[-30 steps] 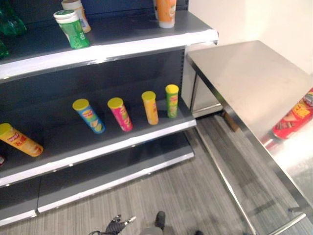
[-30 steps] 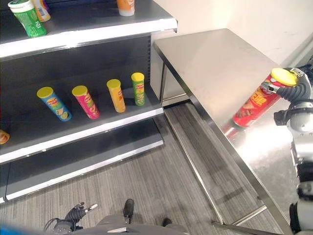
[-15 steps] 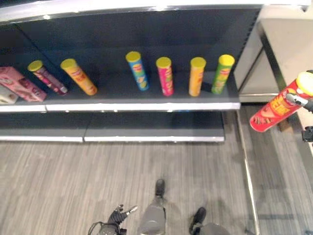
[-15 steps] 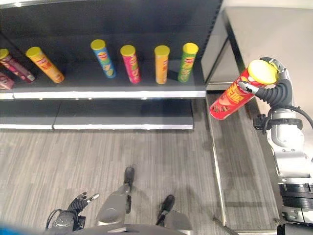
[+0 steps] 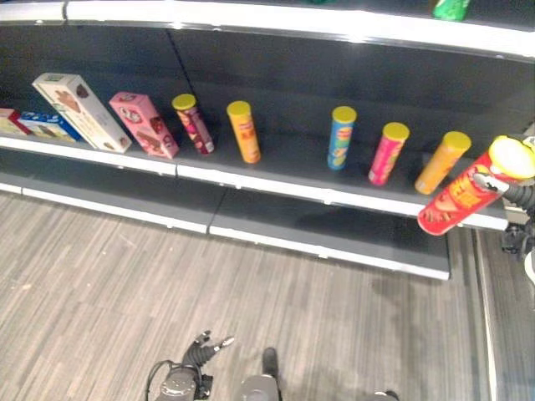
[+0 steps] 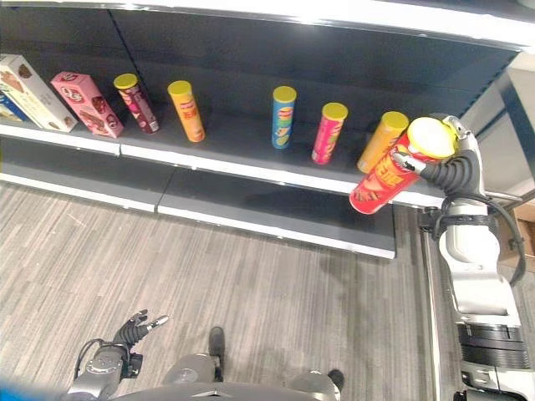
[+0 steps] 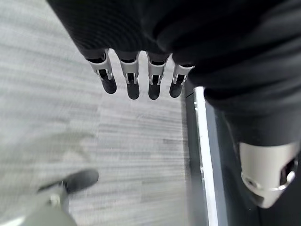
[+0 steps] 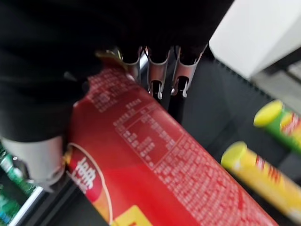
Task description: Put the goods on the table back onto the shelves and tidy them up.
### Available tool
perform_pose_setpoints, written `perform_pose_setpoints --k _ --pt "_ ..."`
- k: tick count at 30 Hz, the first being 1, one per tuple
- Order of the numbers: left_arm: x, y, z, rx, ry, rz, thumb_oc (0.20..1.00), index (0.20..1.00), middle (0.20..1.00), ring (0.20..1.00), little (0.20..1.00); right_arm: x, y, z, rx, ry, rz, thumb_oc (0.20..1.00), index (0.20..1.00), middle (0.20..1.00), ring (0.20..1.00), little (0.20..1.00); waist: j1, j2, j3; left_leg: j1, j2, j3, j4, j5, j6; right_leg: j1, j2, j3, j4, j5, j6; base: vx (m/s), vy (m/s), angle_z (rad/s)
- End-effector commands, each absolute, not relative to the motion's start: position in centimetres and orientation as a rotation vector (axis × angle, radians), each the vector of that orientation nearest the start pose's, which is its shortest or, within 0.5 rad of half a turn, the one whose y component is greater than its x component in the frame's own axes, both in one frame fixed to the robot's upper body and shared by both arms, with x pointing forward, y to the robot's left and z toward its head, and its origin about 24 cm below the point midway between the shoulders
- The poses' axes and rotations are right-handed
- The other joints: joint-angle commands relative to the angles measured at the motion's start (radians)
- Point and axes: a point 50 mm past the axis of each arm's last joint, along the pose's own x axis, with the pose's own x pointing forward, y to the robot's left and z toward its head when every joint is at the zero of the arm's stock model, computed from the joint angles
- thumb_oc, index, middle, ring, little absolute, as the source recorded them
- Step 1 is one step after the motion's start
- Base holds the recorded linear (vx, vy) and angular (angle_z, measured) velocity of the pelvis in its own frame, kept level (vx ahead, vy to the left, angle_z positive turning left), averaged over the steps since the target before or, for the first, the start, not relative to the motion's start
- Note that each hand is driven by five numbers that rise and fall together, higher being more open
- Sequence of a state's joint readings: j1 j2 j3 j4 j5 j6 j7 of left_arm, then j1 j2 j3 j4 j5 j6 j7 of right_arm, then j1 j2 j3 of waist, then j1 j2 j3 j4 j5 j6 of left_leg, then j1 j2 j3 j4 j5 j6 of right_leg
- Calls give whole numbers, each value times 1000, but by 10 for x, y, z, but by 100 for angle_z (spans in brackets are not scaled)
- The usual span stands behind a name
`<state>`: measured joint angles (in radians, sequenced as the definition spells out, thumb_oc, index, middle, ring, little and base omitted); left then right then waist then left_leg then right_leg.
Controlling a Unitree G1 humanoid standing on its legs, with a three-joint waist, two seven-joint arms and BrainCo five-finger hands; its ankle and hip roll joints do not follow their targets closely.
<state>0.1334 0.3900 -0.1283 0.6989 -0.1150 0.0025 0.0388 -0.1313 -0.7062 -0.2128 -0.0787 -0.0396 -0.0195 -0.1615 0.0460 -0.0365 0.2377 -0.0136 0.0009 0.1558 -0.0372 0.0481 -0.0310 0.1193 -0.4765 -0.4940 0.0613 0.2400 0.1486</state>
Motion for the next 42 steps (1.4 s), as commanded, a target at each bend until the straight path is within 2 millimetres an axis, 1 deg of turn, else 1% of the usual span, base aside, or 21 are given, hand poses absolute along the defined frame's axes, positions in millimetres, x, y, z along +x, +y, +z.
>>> perform_pose_setpoints --k 1,2,3,4,6,9,11,15,16,17,18,19,20,23,24,27,30,31,34,36,42 --pt "150 268 -99 388 791 70 1000 1000 1000 1000 1000 261 -294 208 -803 -469 -331 200 200 200 200 200 -35 31 -36 7 56 -26 -35 -88 -6 -146 108 160 137 -242 29 -18 250 9" --pt "153 268 -96 393 778 65 1000 1000 1000 1000 1000 260 -295 205 -804 -452 -322 200 200 200 200 200 -50 36 -30 11 46 -39 -39 -87 0 -180 173 245 148 -282 18 33 154 27" --pt "153 268 -96 392 778 65 1000 1000 1000 1000 1000 260 -295 205 -804 -453 -322 200 200 200 200 200 -48 37 -32 7 48 -37 -40 -84 0 -186 176 248 148 -279 16 78 165 35" --pt "159 266 -89 393 740 40 1000 1000 1000 1000 1000 260 -296 203 -800 -438 -310 200 200 200 200 200 -59 44 -24 14 29 -57 -42 -84 8 -204 248 309 113 -303 16 52 80 47" --pt "161 265 -87 398 726 27 1000 1000 1000 1000 1000 261 -295 201 -792 -434 -304 200 200 200 200 200 -62 45 -22 15 19 -65 -44 -85 11 -210 270 315 80 -296 11 93 60 24" --pt "156 262 -87 426 728 -35 1000 1000 1000 1000 1000 272 -282 188 -753 -407 -226 200 200 200 200 200 -79 30 3 42 -13 -97 -48 -104 15 -313 354 279 -67 -202 24 177 10 25" --pt "141 263 -108 430 846 -5 1000 1000 1000 1000 1000 275 -276 188 -758 -417 -196 200 200 200 200 200 -82 18 13 61 -26 -107 -48 -110 12 -330 367 252 -99 -179 33 208 -9 38" --pt "149 248 -119 437 873 -31 1000 1000 1000 1000 1000 275 -273 185 -815 -403 -146 200 200 200 200 200 -100 6 20 90 -49 -147 -30 -154 8 -306 372 254 -131 -146 18 202 -90 96" --pt "150 248 -119 423 869 -20 1000 1000 1000 1000 1000 279 -268 182 -858 -386 -111 200 200 200 200 200 -99 6 6 93 -30 -148 27 -199 -6 -278 374 245 -124 -155 2 433 -371 68" --pt "144 246 -122 407 888 -19 1000 1000 1000 1000 1000 283 -261 180 -856 -390 -75 200 200 200 200 200 -92 3 -1 68 7 -128 188 -256 -49 -219 386 225 -130 -195 -24 374 -325 15" --pt "144 246 -122 407 888 -19 1000 1000 1000 1000 1000 283 -261 180 -856 -390 -75 200 200 200 200 200 -93 4 -1 67 8 -129 191 -258 -49 -219 386 225 -130 -195 -24 265 -239 22" --pt "142 248 -122 382 893 3 1000 1000 1000 1000 1000 286 -257 179 -855 -389 -58 200 200 200 200 200 -84 7 6 40 24 -123 288 -246 -67 -186 394 222 -134 -213 -40 134 -170 50" --pt "141 249 -121 325 884 52 1000 1000 1000 1000 1000 291 -249 184 -858 -409 -31 200 200 200 200 200 -44 14 45 -85 34 -158 576 -147 -102 -120 411 227 -141 -252 -81 123 -168 43" --pt "139 251 -120 298 886 71 1000 1000 1000 1000 1000 293 -251 185 -866 -402 -36 200 200 200 200 200 -37 11 52 -155 54 -151 629 -102 -97 -104 409 212 -146 -275 -89 124 -93 16" --pt "137 251 -121 266 889 85 1000 1000 1000 1000 1000 295 -251 186 -877 -391 -35 200 200 200 200 200 -30 11 49 -182 108 -136 529 -100 -87 -86 405 204 -149 -294 -84 204 23 26" --pt "135 251 -123 266 900 93 1000 1000 1000 1000 1000 298 -247 184 -881 -389 -20 200 200 200 200 200 -17 2 42 -173 137 -146 365 -104 -85 -75 393 217 -148 -308 -70 194 43 27" --pt "133 255 -124 264 914 123 1000 1000 1000 1000 1000 305 -238 184 -873 -402 2 200 200 200 200 200 24 38 24 -202 178 -260 6 46 -127 -44 413 266 -149 -362 -60 364 189 -12" --pt "132 255 -125 262 920 128 1000 1000 1000 1000 1000 306 -240 184 -875 -398 -6 200 200 200 200 200 30 43 23 -215 172 -268 -36 66 -142 -23 412 275 -149 -379 -58 386 220 -33" --pt "125 258 -128 263 943 133 1000 1000 1000 1000 1000 307 -239 182 -891 -388 -1 200 200 200 200 200 36 56 12 -231 159 -266 -50 53 -143 8 403 299 -149 -402 -47 235 170 -61" --pt "120 256 -132 267 973 140 1000 1000 1000 1000 1000 309 -231 175 -894 -373 25 200 200 200 200 200 40 68 -1 -204 151 -279 -45 90 -146 36 382 321 -147 -397 -32 363 331 -54" --pt "136 264 -127 346 942 164 1000 1000 1000 1000 1000 323 -195 179 -887 -429 98 200 200 200 200 200 43 40 -17 -148 101 -141 -33 42 -91 -39 252 382 -106 -340 42 205 305 -87"
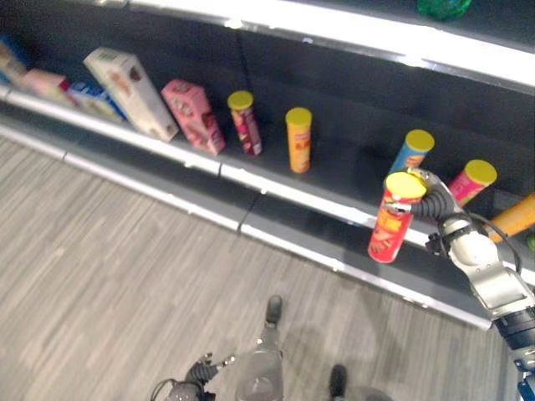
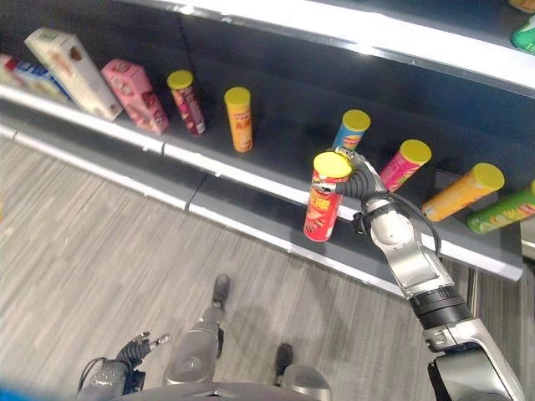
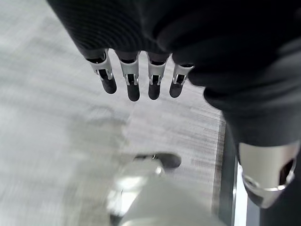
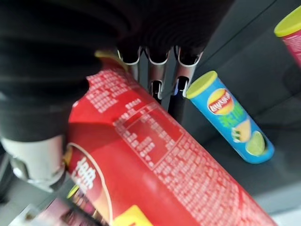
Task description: Put the goods on the table back onto the shelves and tidy them up.
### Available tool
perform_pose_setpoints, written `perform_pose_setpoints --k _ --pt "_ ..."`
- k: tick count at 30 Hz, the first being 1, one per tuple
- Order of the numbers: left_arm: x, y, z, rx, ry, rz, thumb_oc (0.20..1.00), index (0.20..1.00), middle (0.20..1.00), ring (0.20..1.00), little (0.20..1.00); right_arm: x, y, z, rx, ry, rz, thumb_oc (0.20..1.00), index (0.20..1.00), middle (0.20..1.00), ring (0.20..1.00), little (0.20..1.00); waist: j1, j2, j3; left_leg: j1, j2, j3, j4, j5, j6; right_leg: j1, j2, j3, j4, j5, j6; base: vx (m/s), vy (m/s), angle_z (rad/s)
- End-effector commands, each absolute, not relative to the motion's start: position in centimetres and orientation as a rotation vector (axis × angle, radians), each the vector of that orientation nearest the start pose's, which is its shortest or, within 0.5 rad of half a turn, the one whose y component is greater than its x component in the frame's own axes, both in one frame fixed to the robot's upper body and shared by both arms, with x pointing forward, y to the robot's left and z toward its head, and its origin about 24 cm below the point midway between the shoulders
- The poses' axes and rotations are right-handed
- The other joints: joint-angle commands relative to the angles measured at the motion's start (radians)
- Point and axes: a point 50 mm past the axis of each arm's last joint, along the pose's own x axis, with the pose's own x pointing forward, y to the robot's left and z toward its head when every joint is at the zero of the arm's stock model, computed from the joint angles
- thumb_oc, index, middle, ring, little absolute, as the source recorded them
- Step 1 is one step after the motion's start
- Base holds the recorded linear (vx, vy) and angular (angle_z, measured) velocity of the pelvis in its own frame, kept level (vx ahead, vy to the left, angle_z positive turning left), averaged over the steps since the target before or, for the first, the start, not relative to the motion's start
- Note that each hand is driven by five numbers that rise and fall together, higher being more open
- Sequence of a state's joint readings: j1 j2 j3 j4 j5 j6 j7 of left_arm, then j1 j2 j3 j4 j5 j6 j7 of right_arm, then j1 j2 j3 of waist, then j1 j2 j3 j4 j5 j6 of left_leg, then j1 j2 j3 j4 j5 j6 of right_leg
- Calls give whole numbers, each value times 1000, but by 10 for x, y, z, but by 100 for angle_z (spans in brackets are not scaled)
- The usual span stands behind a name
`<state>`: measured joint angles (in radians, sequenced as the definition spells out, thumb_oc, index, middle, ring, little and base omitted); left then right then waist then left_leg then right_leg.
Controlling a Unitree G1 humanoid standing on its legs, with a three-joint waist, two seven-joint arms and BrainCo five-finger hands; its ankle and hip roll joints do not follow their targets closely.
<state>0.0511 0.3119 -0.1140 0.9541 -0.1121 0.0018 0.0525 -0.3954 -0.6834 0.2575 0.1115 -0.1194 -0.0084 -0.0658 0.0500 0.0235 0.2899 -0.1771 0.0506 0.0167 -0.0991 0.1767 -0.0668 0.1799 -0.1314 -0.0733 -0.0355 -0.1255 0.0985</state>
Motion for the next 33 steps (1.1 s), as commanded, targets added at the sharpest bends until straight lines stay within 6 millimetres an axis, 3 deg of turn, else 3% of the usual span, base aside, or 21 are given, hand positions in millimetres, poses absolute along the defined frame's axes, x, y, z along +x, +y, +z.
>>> perform_pose_setpoints --k 1,4,8,23,33 --pt "140 265 -125 355 933 170 1000 1000 1000 1000 1000 325 -192 182 -896 -440 94 200 200 200 200 200 35 -23 -70 16 44 14 27 -96 -46 -115 -107 -37 -5 39 100 104 205 -93" --pt "159 264 -118 372 882 180 1000 1000 1000 1000 1000 331 -185 197 -914 -494 63 200 200 200 200 200 31 -28 -57 -6 26 43 28 -109 -28 -175 -136 -34 0 72 118 59 152 -40" --pt "166 260 -116 380 863 173 1000 1000 1000 1000 1000 335 -184 213 -932 -553 -4 200 200 200 200 200 30 -18 -36 -42 17 46 37 -110 -21 -215 -145 -43 3 92 122 -3 50 17" --pt "181 260 -108 364 806 190 1000 1000 1000 1000 1000 339 -192 279 -1025 -769 -261 200 200 200 200 200 51 28 73 -169 41 0 75 -75 -44 -322 -111 -60 66 63 95 -9 -29 11" --pt "192 251 -102 372 755 164 1000 1000 1000 1000 1000 337 -183 315 -1041 -924 -450 200 200 200 200 200 70 84 113 -225 23 -8 96 -78 -43 -366 -121 -61 82 56 96 3 12 4"
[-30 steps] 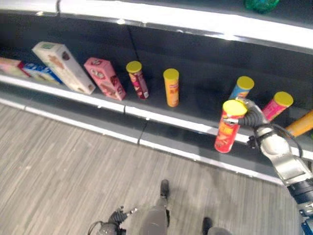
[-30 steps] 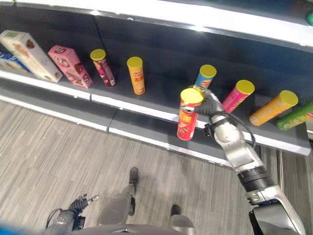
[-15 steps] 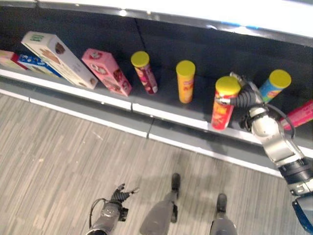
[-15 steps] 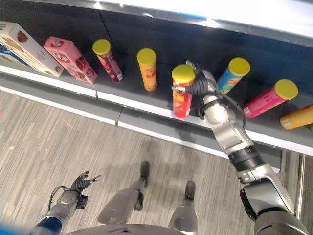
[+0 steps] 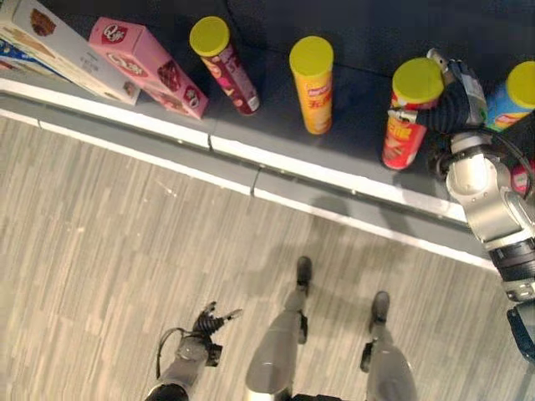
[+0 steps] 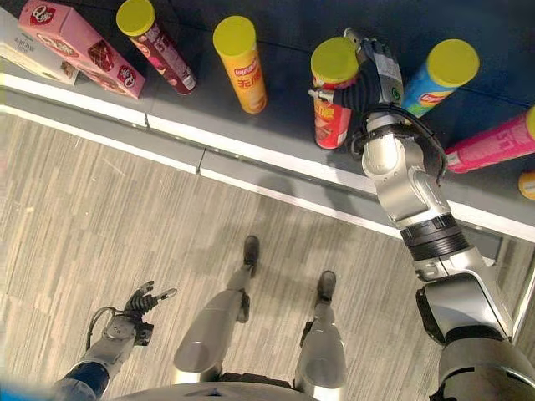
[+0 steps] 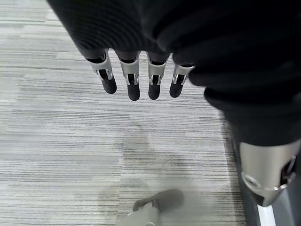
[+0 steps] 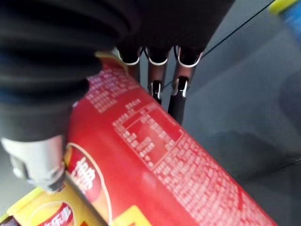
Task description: Put the goods on the table back onto the shelves and tidy them up.
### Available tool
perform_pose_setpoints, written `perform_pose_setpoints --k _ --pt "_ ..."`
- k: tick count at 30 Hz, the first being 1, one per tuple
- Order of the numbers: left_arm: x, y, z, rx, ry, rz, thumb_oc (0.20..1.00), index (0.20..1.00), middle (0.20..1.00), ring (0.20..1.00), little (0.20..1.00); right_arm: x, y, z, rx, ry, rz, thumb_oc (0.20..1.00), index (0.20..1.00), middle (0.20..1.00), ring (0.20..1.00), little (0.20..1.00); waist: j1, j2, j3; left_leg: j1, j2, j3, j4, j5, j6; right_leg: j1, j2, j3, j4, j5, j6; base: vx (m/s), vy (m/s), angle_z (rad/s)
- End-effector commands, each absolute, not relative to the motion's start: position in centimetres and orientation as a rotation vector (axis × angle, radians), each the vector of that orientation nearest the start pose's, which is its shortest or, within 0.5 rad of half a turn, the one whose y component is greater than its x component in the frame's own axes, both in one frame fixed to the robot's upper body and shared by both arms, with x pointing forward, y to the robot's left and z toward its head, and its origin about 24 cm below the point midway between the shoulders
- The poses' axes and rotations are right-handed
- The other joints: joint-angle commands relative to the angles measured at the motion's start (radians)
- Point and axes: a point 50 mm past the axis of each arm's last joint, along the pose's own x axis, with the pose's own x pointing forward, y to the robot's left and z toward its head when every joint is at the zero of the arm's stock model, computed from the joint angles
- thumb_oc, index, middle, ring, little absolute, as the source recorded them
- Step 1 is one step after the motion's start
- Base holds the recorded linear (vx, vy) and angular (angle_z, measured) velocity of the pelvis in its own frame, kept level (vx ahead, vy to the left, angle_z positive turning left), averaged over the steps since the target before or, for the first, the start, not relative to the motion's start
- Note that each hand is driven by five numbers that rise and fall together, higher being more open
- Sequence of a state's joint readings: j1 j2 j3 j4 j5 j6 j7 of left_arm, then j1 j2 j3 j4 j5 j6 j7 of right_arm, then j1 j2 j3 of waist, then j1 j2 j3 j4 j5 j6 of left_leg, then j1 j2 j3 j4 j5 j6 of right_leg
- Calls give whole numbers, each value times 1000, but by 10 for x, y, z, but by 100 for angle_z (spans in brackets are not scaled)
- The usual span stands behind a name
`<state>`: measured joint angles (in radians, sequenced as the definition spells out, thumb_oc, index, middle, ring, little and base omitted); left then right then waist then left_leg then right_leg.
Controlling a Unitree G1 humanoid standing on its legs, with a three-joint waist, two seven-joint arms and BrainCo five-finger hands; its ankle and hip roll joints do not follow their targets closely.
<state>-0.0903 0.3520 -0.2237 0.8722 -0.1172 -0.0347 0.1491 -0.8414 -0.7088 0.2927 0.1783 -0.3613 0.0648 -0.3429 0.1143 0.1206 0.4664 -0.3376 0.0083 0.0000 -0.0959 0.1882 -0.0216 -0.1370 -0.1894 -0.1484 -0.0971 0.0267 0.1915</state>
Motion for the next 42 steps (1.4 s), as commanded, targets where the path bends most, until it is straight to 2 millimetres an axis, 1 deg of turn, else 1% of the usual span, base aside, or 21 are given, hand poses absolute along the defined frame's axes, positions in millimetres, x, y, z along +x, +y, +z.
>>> perform_pose_setpoints --k 1,3,4,7,8,10,16,20,25,30,36,38,42 --pt "194 250 -102 371 749 161 1000 1000 1000 1000 1000 337 -182 317 -1036 -935 -467 200 200 200 200 200 8 -7 -62 -66 64 9 93 -89 -88 -52 -64 12 144 -94 4 6 23 9" --pt "197 248 -100 373 735 156 1000 1000 1000 1000 1000 337 -181 321 -1024 -953 -496 200 200 200 200 200 11 3 -60 -72 60 8 93 -89 -88 -58 -66 12 143 -94 5 7 26 8" --pt "197 248 -100 373 735 156 1000 1000 1000 1000 1000 337 -181 321 -1024 -953 -496 200 200 200 200 200 11 3 -60 -72 60 8 93 -89 -88 -58 -66 12 143 -94 5 6 22 4" --pt "199 246 -98 364 722 154 1000 1000 1000 1000 1000 337 -181 325 -1013 -968 -535 200 200 200 200 200 18 23 -56 -82 52 6 91 -87 -87 -63 -72 8 139 -90 6 4 29 4" --pt "199 246 -98 364 722 153 1000 1000 1000 1000 1000 337 -181 325 -1013 -968 -535 200 200 200 200 200 18 23 -56 -83 52 6 91 -87 -87 -63 -72 8 139 -89 7 0 0 0" --pt "200 244 -98 361 719 149 1000 1000 1000 1000 1000 338 -182 323 -1003 -960 -552 200 200 200 200 200 20 32 -58 -86 48 7 90 -88 -86 -66 -76 5 134 -86 10 0 0 0" --pt "201 243 -98 355 714 157 1000 1000 1000 1000 1000 341 -184 313 -1000 -928 -563 200 200 200 200 200 18 41 -53 -96 45 6 95 -90 -85 -70 -79 3 133 -87 11 0 0 0" --pt "203 241 -97 357 701 155 1000 1000 1000 1000 1000 346 -191 307 -995 -886 -600 200 200 200 200 200 17 48 -45 -103 45 3 97 -88 -87 -80 -82 4 138 -88 10 -5 5 2" --pt "205 236 -97 361 692 143 1000 1000 1000 1000 1000 349 -196 301 -1017 -865 -652 200 200 200 200 200 14 62 -33 -118 40 5 101 -87 -88 -94 -89 4 145 -87 12 0 0 0" --pt "208 234 -96 363 680 144 1000 1000 1000 1000 1000 349 -198 299 -1037 -872 -690 200 200 200 200 200 9 73 -31 -126 37 10 100 -86 -89 -105 -94 5 144 -81 16 0 0 0" --pt "212 232 -94 358 670 147 1000 1000 1000 1000 1000 347 -196 296 -1033 -882 -701 200 200 200 200 200 2 68 -30 -130 37 10 108 -90 -86 -109 -93 10 146 -82 17 0 0 0" --pt "213 231 -94 357 671 153 1000 1000 1000 1000 1000 346 -193 291 -1039 -885 -695 200 200 200 200 200 -4 64 -30 -130 40 10 110 -92 -87 -109 -91 10 147 -86 15 0 0 0" --pt "215 231 -93 362 669 162 1000 1000 1000 1000 1000 345 -191 288 -1034 -885 -688 200 200 200 200 200 -11 60 -29 -131 42 11 115 -93 -89 -112 -90 12 153 -88 14 0 0 0"
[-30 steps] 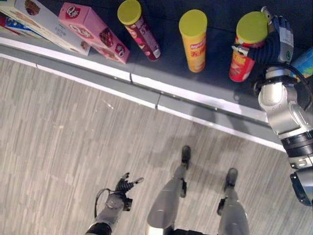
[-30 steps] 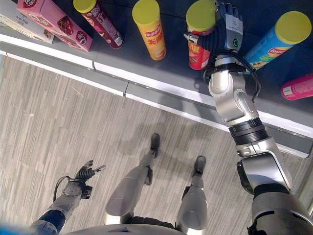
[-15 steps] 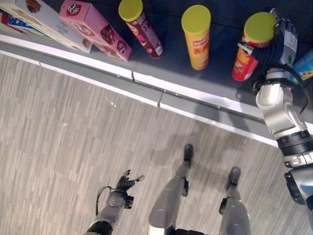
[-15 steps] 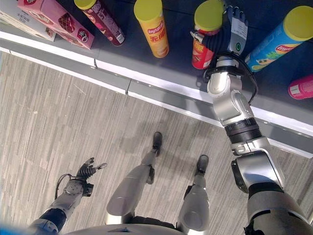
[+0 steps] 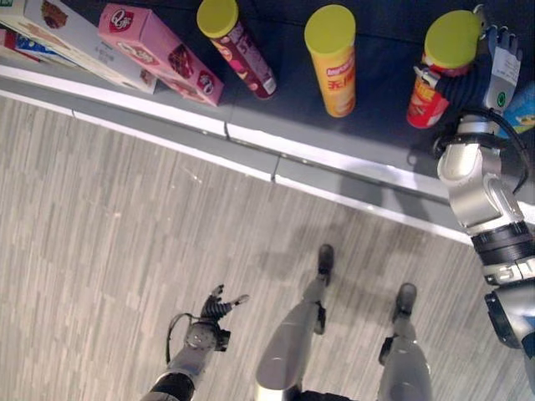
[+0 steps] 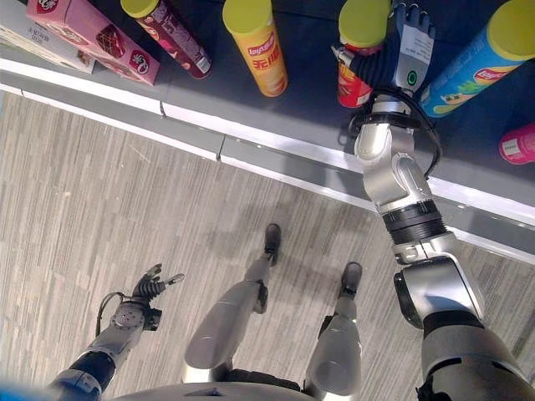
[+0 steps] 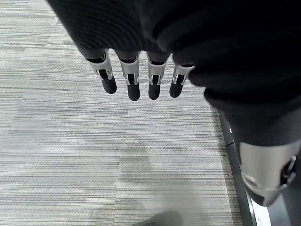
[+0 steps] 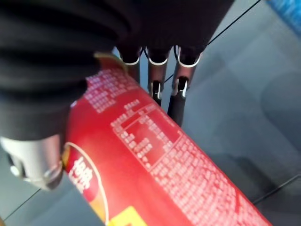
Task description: Put the goods on the table back onto the shelves and tidy them up.
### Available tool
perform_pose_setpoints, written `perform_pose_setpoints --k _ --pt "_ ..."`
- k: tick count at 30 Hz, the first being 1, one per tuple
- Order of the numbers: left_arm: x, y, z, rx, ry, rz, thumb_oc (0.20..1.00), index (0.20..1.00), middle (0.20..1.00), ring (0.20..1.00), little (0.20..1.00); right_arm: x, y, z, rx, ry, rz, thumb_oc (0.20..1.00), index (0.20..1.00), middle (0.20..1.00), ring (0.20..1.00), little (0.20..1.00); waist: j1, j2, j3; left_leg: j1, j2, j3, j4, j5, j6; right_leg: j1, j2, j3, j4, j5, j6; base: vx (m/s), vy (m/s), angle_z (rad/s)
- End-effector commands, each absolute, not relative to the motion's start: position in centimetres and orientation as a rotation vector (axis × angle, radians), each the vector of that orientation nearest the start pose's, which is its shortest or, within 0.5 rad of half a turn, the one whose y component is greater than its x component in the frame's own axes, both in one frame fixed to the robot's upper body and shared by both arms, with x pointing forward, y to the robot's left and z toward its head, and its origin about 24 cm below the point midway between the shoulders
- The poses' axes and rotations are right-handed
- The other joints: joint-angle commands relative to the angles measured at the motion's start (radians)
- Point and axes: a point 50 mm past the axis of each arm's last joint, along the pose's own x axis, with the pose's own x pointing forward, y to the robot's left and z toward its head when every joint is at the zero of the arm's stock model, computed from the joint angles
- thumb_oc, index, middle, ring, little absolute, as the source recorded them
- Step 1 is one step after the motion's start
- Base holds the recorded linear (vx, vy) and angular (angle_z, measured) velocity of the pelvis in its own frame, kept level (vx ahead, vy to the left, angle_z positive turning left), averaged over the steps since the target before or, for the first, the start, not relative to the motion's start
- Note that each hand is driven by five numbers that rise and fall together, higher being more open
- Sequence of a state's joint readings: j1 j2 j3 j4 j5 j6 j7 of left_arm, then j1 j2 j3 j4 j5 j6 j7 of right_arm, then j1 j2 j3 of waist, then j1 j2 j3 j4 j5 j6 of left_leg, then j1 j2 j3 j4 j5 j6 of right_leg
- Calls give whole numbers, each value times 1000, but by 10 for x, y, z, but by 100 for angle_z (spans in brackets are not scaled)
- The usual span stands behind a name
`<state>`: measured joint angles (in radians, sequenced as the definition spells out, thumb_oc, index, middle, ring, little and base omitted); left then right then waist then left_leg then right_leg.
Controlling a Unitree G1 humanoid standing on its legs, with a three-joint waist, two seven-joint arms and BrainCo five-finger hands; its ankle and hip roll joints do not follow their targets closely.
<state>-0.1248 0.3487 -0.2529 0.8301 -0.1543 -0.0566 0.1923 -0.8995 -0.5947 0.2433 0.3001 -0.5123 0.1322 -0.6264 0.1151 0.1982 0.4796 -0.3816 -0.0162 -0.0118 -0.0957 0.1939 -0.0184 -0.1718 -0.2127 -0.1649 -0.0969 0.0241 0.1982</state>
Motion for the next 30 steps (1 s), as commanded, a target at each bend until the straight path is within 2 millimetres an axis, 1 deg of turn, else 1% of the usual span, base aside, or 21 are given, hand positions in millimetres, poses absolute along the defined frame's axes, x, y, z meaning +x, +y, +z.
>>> perform_pose_setpoints --k 1,16,28,30 --pt "216 232 -93 365 668 168 1000 1000 1000 1000 1000 345 -190 286 -1033 -886 -683 200 200 200 200 200 -16 -20 -43 -85 69 23 116 -99 -93 -79 -66 30 155 -87 6 0 0 0" --pt "220 232 -91 365 661 181 1000 1000 1000 1000 1000 345 -180 272 -1024 -874 -622 200 200 200 200 200 -33 -26 -38 -82 76 31 116 -97 -96 -89 -64 35 166 -87 4 -2 0 0" --pt "221 230 -92 360 666 191 1000 1000 1000 1000 1000 349 -161 259 -1023 -855 -517 200 200 200 200 200 -37 -36 -38 -77 77 31 110 -95 -95 -89 -63 30 167 -84 3 0 0 0" --pt "222 231 -91 359 664 195 1000 1000 1000 1000 1000 350 -161 258 -1024 -851 -516 200 200 200 200 200 -37 -36 -38 -76 78 31 110 -95 -96 -89 -62 29 167 -85 3 0 0 0"
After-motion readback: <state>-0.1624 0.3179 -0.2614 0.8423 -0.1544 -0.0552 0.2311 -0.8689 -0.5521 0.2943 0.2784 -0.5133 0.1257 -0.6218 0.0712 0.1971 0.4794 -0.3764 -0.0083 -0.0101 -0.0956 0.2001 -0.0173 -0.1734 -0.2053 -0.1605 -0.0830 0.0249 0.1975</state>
